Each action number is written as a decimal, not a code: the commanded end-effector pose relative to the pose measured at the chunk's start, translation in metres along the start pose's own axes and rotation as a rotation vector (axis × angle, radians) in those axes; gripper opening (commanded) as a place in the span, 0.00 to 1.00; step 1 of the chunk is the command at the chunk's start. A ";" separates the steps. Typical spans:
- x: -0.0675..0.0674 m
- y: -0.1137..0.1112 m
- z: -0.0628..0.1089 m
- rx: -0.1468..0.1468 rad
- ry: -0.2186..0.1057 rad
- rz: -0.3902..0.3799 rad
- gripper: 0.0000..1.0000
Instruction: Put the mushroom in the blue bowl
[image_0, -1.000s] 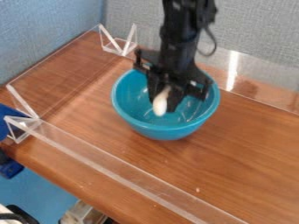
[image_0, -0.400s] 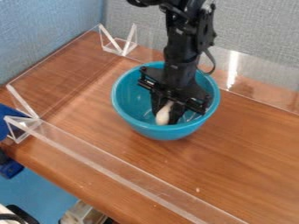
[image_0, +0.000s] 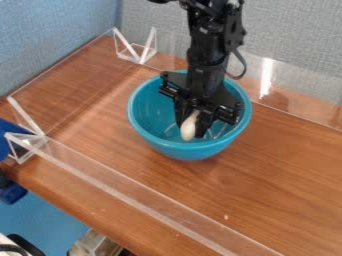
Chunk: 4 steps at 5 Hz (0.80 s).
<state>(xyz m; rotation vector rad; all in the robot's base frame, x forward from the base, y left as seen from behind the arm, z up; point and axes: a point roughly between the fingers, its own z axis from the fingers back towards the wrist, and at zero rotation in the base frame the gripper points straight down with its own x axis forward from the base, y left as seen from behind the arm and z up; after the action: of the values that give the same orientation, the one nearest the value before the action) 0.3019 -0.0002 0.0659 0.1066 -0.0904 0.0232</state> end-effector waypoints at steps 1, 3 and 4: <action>0.013 0.006 0.013 -0.012 -0.062 0.020 0.00; 0.015 0.007 0.008 -0.020 -0.059 0.019 0.00; 0.015 0.007 0.006 -0.023 -0.058 0.018 0.00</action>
<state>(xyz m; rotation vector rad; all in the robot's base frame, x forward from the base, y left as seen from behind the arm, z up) 0.3058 0.0040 0.0588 0.0892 -0.0918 0.0235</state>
